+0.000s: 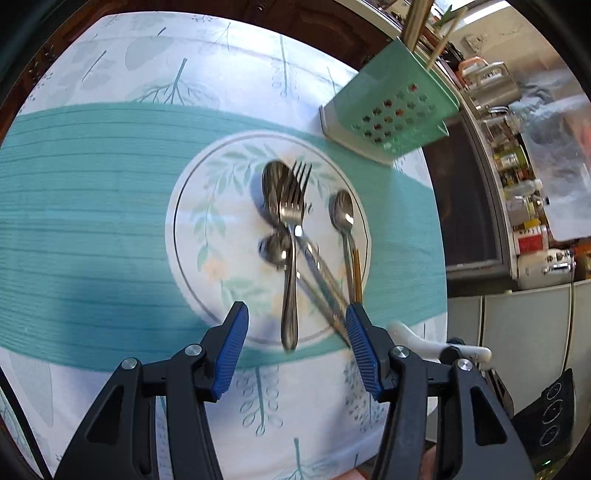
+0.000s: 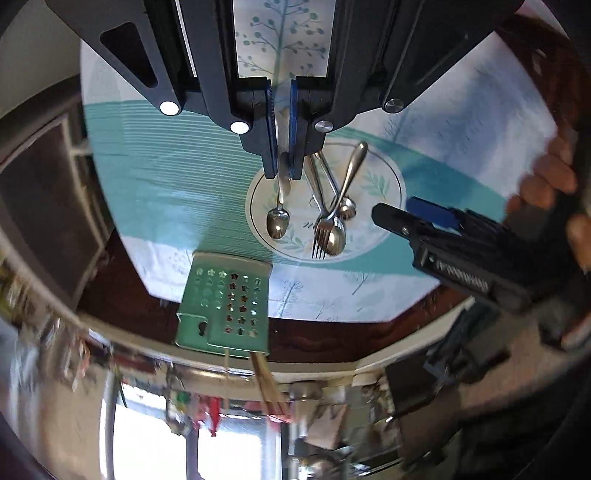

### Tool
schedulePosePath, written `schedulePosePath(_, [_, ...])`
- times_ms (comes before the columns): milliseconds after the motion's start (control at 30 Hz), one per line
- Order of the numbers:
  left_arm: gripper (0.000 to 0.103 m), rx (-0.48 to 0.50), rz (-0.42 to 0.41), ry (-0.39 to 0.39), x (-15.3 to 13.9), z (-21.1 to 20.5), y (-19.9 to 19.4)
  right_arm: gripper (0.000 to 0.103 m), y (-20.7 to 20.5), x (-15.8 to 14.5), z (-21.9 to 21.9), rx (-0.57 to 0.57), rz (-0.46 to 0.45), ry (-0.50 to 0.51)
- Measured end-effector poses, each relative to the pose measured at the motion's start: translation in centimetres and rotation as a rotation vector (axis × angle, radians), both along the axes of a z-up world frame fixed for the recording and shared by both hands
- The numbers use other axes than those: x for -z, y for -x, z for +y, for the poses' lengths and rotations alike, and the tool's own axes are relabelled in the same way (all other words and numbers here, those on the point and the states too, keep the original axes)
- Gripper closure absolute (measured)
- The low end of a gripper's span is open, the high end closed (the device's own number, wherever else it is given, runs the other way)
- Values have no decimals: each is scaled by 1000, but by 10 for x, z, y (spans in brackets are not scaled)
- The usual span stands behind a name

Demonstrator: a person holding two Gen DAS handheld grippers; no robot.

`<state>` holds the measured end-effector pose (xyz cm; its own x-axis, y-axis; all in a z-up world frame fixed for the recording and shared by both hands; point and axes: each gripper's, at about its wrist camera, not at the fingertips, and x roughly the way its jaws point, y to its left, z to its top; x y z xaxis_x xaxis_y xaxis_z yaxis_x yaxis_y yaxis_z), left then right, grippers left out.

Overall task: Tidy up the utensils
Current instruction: 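Carry the white ceramic spoon into the green holder and release it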

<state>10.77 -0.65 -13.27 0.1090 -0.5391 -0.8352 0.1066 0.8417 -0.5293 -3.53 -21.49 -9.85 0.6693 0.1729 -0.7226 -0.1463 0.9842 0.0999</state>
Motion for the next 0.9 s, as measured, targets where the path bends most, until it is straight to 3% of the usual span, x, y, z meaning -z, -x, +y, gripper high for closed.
schedulePosePath(100, [50,-12,-6,-7,-5,-6,-13,97,-24,-17,-33,54,40,-168])
schedulePosePath(233, [50,-27,-11,-6,-12,-13,-24,97,-62,-47,-71,96,38,-306])
schedulePosePath(467, [50,-68,-24,-38,-17,-28,-31,97,-171,-108,-134,141,-63,-512])
schedulePosePath(667, [50,-124,-56,-70,-23,-31,-39,97,-259,-121,-158,148,-97,-452])
schedulePosePath(800, [50,-159,-74,-94,-24,-33,-46,97,-308,-96,-161,134,-36,-409])
schedulePosePath(900, [50,-181,-79,-108,-21,-35,-51,97,-329,-73,-155,124,-6,-312])
